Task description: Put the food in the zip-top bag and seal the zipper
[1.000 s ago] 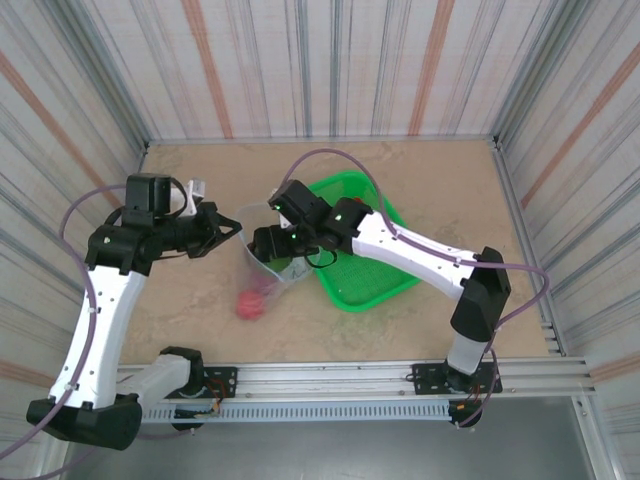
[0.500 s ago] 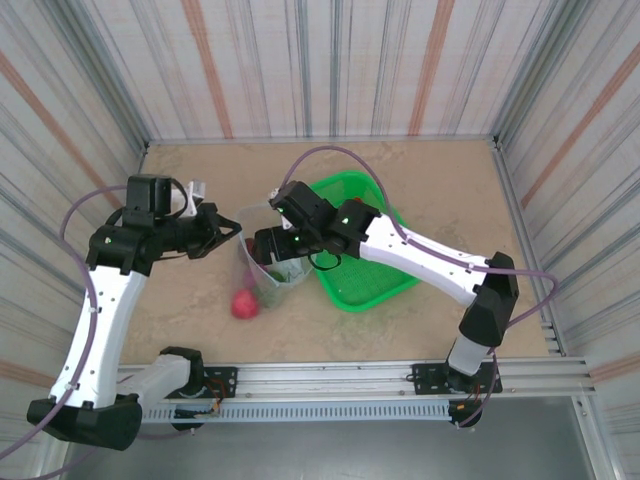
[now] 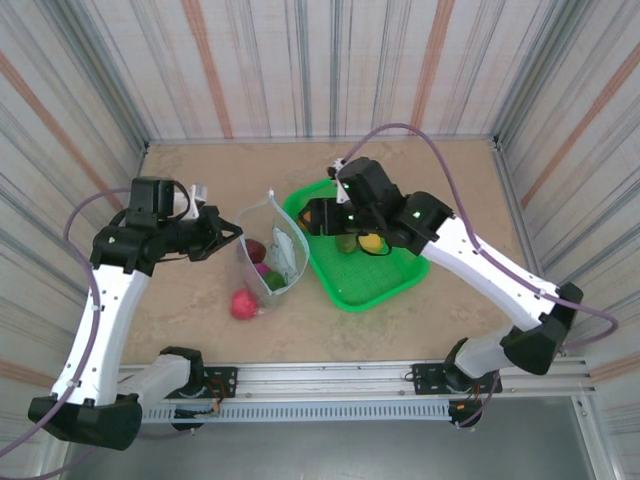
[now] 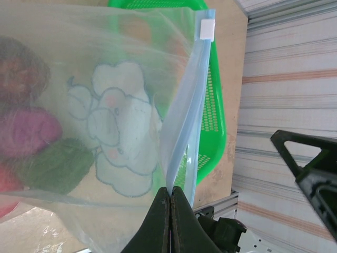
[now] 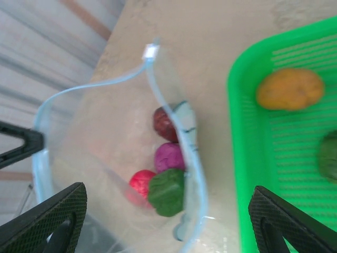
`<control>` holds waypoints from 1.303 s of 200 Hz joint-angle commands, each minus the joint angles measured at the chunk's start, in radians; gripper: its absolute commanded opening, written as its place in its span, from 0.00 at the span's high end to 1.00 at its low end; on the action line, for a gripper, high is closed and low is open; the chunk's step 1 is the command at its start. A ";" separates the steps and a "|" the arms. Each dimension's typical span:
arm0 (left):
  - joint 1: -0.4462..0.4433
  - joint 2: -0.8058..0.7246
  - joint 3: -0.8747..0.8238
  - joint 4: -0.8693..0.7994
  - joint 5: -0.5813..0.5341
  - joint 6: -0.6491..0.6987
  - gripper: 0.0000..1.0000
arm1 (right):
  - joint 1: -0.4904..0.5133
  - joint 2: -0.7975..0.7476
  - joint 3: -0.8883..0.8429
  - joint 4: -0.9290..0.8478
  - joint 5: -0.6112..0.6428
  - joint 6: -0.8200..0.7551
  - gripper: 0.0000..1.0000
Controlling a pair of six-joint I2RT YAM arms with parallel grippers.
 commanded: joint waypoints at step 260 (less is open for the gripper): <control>-0.007 -0.023 -0.182 0.316 0.069 -0.090 1.00 | -0.239 0.459 -0.075 -0.008 0.070 -0.192 0.27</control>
